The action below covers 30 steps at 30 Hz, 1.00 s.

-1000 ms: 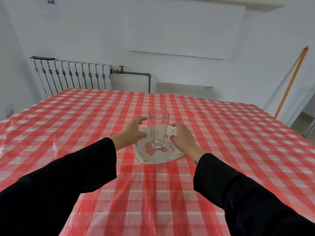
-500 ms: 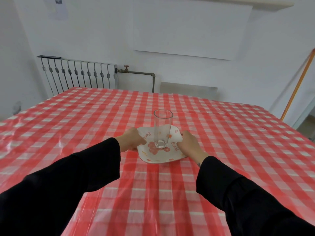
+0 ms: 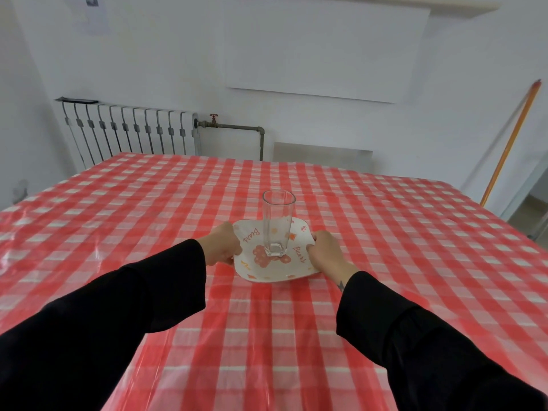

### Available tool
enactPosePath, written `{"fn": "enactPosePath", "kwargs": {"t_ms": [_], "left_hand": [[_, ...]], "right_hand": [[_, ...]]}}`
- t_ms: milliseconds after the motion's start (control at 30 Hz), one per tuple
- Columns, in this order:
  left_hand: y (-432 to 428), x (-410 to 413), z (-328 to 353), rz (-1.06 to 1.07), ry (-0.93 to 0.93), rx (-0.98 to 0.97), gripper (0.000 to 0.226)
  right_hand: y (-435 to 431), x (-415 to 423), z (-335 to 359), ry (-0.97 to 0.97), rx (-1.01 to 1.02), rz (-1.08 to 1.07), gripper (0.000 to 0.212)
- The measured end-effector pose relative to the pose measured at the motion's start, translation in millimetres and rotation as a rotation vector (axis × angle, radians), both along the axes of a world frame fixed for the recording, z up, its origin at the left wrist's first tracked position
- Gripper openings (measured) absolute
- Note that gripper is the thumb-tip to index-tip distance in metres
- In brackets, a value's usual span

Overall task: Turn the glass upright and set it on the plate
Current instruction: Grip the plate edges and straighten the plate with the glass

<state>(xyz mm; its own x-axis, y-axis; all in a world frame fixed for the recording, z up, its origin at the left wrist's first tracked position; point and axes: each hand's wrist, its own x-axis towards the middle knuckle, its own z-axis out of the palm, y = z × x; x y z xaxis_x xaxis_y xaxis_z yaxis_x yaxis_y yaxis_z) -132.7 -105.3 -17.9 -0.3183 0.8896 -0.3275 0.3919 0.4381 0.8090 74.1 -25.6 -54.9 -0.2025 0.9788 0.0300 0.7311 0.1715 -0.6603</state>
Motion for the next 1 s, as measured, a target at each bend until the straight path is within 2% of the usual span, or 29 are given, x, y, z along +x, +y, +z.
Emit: {"fn": "enactPosePath", "kwargs": {"t_ms": [400,633,800,900,1000], "left_hand": [[21,6,9,-0.051,0.046,0.111,0.031],[26,3,-2,-0.078,0.136,0.121,0.031],[27,2,-5,-0.07,0.178,0.123,0.041],[30,0,-5,-0.079,0.183,0.121,0.028],[31,-1,-8,-0.093,0.185,0.116,0.031]], "right_hand": [[-2,11,7,0.072,0.055,-0.083,0.013],[-4,10,1,0.075,0.047,-0.111,0.033],[-2,7,-3,0.069,0.043,-0.114,0.033],[-1,6,-4,0.071,0.042,-0.117,0.033],[-1,6,-7,0.071,0.032,-0.126,0.031]]}}
